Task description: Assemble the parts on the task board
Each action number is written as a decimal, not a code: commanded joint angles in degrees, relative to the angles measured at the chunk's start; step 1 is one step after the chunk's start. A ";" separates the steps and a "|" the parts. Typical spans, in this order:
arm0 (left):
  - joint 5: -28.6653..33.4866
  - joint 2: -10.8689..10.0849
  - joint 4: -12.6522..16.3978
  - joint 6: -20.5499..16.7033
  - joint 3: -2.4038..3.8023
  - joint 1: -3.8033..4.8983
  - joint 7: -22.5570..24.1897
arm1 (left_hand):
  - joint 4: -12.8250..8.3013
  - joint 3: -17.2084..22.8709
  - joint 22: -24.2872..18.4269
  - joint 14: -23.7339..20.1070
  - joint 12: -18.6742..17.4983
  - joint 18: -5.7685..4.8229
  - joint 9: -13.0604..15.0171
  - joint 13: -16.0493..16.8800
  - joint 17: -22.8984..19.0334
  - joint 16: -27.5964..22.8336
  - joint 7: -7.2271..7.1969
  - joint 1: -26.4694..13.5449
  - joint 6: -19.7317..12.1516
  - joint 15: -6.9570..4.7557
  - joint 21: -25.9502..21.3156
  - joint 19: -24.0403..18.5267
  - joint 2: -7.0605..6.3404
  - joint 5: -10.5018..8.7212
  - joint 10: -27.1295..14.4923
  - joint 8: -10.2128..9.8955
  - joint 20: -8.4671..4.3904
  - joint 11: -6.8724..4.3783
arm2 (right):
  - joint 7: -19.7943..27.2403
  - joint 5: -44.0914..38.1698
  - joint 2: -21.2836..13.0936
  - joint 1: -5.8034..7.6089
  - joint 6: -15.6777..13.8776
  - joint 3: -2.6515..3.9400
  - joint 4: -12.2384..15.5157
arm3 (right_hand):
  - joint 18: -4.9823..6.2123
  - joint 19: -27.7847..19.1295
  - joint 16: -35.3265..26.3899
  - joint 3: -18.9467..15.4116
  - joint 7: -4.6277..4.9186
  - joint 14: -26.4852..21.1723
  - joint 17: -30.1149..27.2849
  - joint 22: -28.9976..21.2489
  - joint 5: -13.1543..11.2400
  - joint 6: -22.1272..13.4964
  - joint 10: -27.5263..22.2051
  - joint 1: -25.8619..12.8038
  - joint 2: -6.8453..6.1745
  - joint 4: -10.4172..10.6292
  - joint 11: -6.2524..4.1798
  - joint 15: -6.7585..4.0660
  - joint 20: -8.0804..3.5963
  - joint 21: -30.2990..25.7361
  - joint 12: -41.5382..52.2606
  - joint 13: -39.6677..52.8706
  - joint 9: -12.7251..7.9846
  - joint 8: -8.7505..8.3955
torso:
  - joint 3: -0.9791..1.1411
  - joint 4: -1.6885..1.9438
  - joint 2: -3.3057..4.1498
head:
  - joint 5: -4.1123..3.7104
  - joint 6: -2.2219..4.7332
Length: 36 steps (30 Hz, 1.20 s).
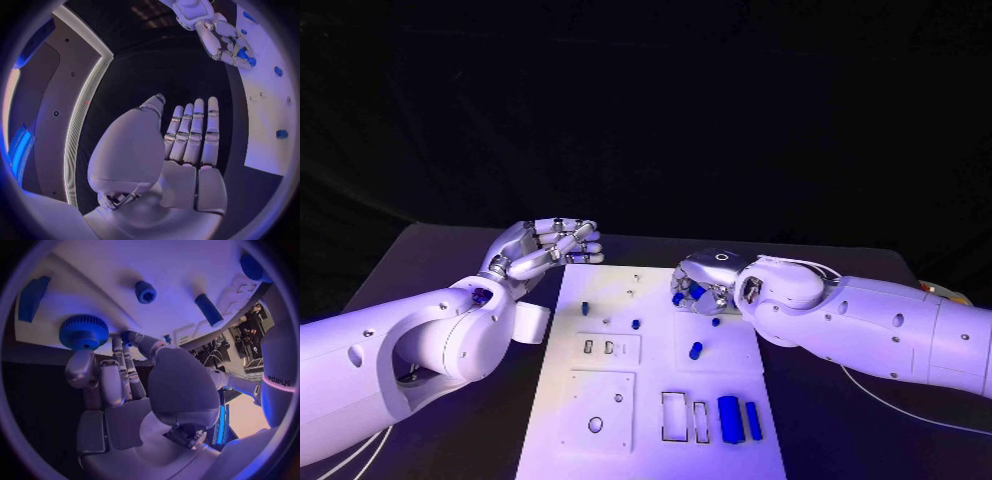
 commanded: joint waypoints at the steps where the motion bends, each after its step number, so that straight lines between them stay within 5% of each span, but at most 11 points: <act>1: -0.18 0.01 0.11 0.95 0.06 0.11 -0.05 | 0.14 0.08 -0.01 0.21 -0.22 0.75 0.05 0.00 0.05 0.22 0.55 -0.40 0.18 0.13 0.23 0.30 -0.19 -0.26 0.33 0.15 -0.07 0.15 | -0.21 0.03 0.00 -0.11 -1.60 -0.05 0.17 | -1.06 0.48 0.41 0.78 -0.14 1.87 0.15 0.56 -1.61 0.72 0.66 0.33 1.00 -0.01 -0.13 -0.49 -0.23 0.49 0.34 -0.06 0.55 0.62 | -0.03 0.00 0.00 | -0.01 -0.06; 16: -0.16 0.09 -0.35 1.02 0.06 0.12 -0.58 | -0.01 0.18 -0.03 0.22 -0.41 0.75 0.02 -0.03 0.15 0.26 0.68 -0.27 -0.03 0.14 0.25 0.35 -0.20 -0.24 0.21 0.03 -0.09 0.22 | -5.32 1.23 -0.48 0.30 -9.62 0.25 2.77 | -1.42 1.40 1.27 1.61 -0.63 2.05 0.97 2.85 -2.25 1.54 1.72 -0.21 1.29 0.64 -0.49 -0.76 -0.46 1.96 0.45 -0.05 1.46 1.46 | -0.05 0.12 0.01 | 0.43 0.73; 28: -0.04 0.35 -0.42 1.17 0.06 0.15 -0.70 | -0.02 0.18 -0.05 0.16 -0.54 0.74 0.00 -0.05 0.20 0.25 0.78 -0.27 -0.18 0.18 0.25 0.36 -0.26 -0.28 0.09 -0.04 -0.08 0.29 | -7.96 3.27 5.23 0.84 -12.54 0.37 -2.22 | -1.41 1.28 1.54 1.75 -0.75 2.05 1.02 3.05 -4.09 1.35 1.76 -1.07 1.05 1.47 -0.53 -0.81 -0.53 2.08 0.11 -0.22 1.98 1.67 | -0.10 0.07 0.22 | 0.81 0.95; 36: 0.06 1.30 -0.53 1.46 0.07 0.22 -0.59 | 0.02 0.16 -0.07 0.12 -0.59 0.74 -0.01 -0.06 0.23 0.24 0.82 -0.34 -0.23 0.21 0.25 0.35 -0.26 -0.31 0.06 -0.07 -0.08 0.33 | -7.95 3.96 8.38 0.31 -12.57 0.37 -4.72 | -1.38 1.16 1.54 1.89 -0.69 2.02 0.91 2.95 -4.07 1.12 1.60 -1.07 1.01 1.54 -0.48 -0.80 -0.54 2.02 -0.05 -0.29 2.06 1.61 | -0.06 0.46 0.40 | 1.41 0.97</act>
